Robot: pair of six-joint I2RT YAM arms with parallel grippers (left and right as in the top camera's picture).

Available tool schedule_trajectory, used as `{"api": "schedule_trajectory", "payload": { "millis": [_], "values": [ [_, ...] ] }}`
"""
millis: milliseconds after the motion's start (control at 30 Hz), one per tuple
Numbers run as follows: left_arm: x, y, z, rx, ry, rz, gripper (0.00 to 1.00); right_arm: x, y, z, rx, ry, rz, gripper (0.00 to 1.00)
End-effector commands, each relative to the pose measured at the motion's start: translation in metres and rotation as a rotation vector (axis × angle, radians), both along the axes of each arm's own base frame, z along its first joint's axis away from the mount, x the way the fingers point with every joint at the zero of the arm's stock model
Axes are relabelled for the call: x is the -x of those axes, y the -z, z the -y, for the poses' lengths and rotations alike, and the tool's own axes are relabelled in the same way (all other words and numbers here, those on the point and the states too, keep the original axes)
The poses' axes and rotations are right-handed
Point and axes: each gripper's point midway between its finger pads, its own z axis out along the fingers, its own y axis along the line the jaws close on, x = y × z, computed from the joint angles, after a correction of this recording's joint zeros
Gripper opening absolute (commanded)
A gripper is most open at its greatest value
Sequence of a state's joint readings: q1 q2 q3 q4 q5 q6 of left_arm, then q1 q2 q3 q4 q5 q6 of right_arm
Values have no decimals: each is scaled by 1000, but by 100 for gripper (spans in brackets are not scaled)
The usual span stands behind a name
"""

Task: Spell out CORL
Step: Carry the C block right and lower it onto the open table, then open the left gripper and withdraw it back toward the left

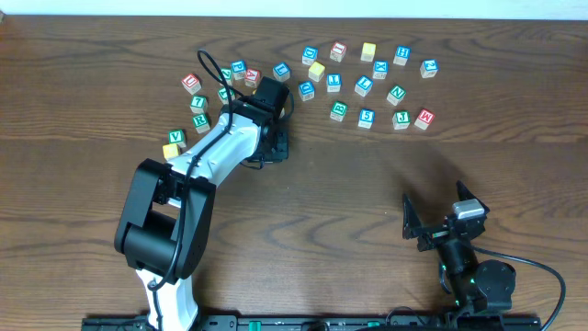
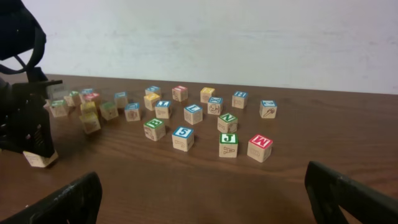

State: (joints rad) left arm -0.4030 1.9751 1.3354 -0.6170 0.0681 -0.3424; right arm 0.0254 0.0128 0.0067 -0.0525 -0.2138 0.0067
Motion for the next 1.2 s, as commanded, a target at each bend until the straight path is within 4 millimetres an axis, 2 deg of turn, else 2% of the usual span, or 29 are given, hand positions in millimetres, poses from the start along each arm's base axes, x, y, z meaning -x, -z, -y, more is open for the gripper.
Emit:
{"api": "schedule_trajectory", "payload": {
  "millis": [0,200,433,633,867,1000,1100,1167],
  "values": [
    [4,9,-4,-27,7,-19,24,0,0,0,-4,-5,0,99],
    [5,13,-4,-31,6,-27,27,0,0,0,-4,-5,0,99],
    [4,13,-4,-31,6,-27,35,0,0,0,-4,-5,0,99],
    [5,13,-4,-30,6,-27,47,0,0,0,-4,-5,0,99],
    [2,10,-2,-18,8,-17,49,0,0,0,-4,-5,0,99],
    [-12,-18,0,15,-2,36,53,0,0,0,-4,-5,0,99],
    [-26,-52,1,36,7,106,57,0,0,0,-4,-5,0,99],
    [-34,-84,-1,55,16,175,60,0,0,0,-4,-5,0,99]
  ]
}}
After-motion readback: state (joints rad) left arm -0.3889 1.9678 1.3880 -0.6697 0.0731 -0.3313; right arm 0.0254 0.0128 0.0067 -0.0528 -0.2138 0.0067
